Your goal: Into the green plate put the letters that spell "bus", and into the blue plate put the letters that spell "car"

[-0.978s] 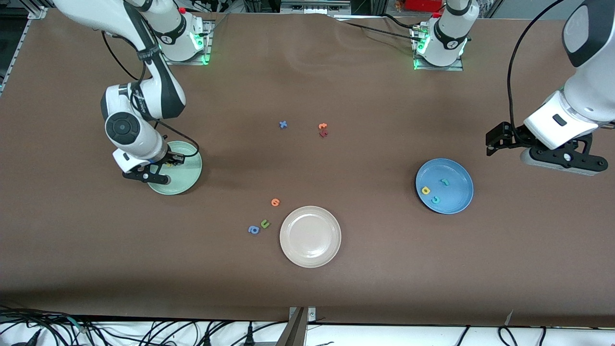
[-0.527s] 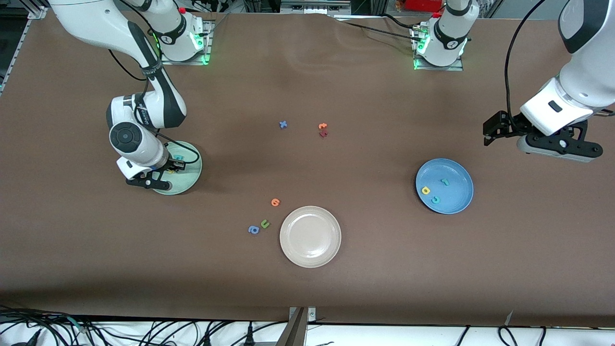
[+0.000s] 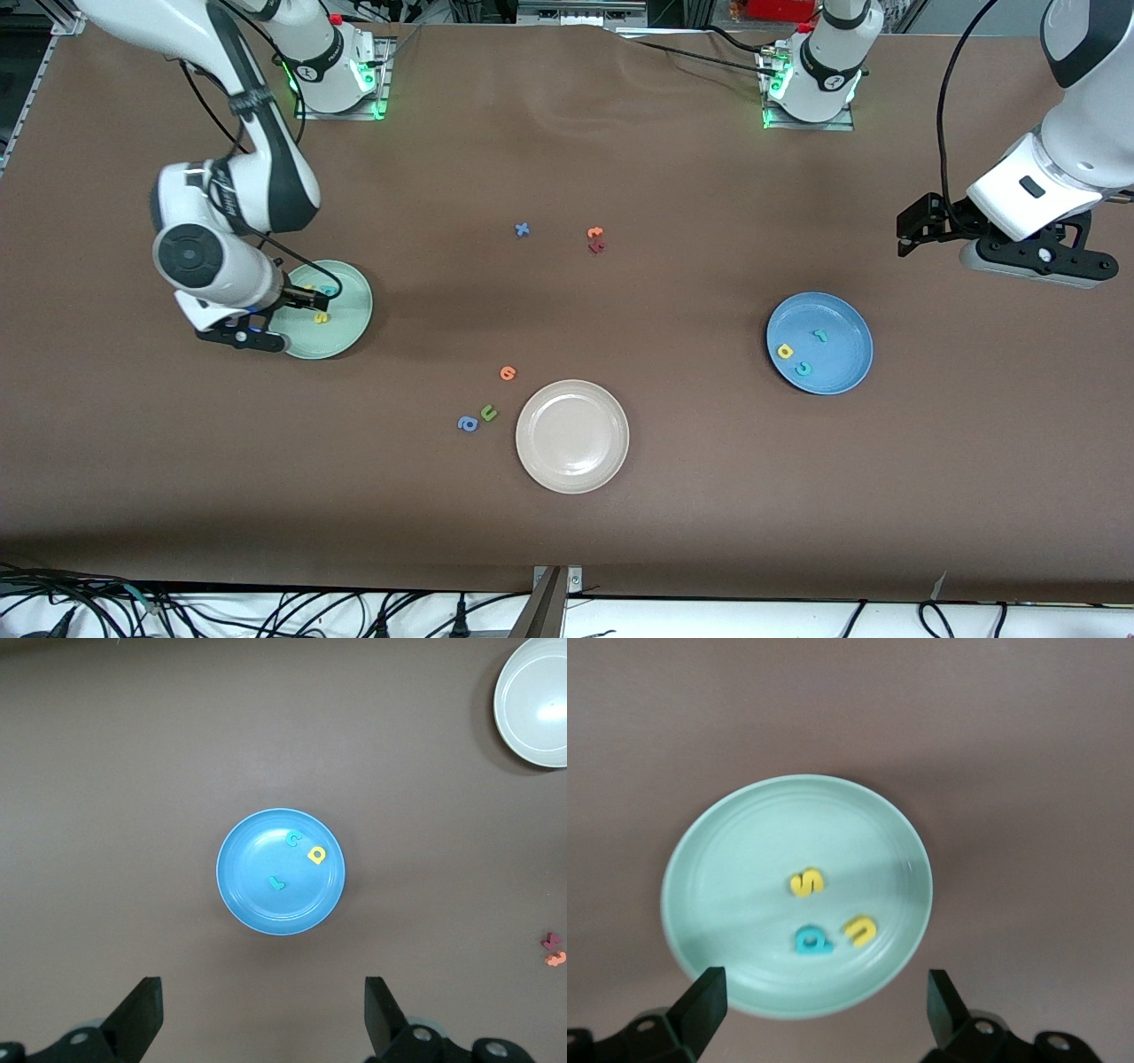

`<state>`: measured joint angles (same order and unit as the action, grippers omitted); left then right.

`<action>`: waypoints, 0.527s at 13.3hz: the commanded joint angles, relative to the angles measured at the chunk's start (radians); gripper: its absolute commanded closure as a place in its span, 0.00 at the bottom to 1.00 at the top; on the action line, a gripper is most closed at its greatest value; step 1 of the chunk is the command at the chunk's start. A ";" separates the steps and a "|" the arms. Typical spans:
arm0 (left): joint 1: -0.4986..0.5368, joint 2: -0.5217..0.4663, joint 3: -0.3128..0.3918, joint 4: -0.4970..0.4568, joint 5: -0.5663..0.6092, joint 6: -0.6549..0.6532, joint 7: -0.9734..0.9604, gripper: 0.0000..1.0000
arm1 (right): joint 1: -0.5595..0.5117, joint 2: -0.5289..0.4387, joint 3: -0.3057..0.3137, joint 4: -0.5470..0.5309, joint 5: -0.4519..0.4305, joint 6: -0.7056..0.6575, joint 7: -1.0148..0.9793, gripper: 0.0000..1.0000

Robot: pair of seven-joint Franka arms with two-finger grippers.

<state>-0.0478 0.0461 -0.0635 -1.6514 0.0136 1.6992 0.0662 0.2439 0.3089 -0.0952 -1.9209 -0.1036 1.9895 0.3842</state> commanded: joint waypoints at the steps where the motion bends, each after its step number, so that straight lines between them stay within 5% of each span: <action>1: 0.020 -0.025 -0.012 -0.011 -0.020 -0.012 0.007 0.00 | -0.005 -0.043 0.000 0.119 0.068 -0.202 -0.016 0.00; 4: 0.023 -0.023 -0.010 -0.011 -0.024 -0.038 0.007 0.00 | -0.005 -0.080 -0.036 0.291 0.068 -0.433 -0.008 0.00; 7: 0.022 -0.023 -0.012 -0.011 -0.024 -0.043 0.007 0.00 | -0.005 -0.164 -0.040 0.327 0.065 -0.434 -0.030 0.00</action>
<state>-0.0387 0.0450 -0.0643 -1.6513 0.0136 1.6697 0.0662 0.2412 0.1902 -0.1344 -1.6064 -0.0577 1.5657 0.3755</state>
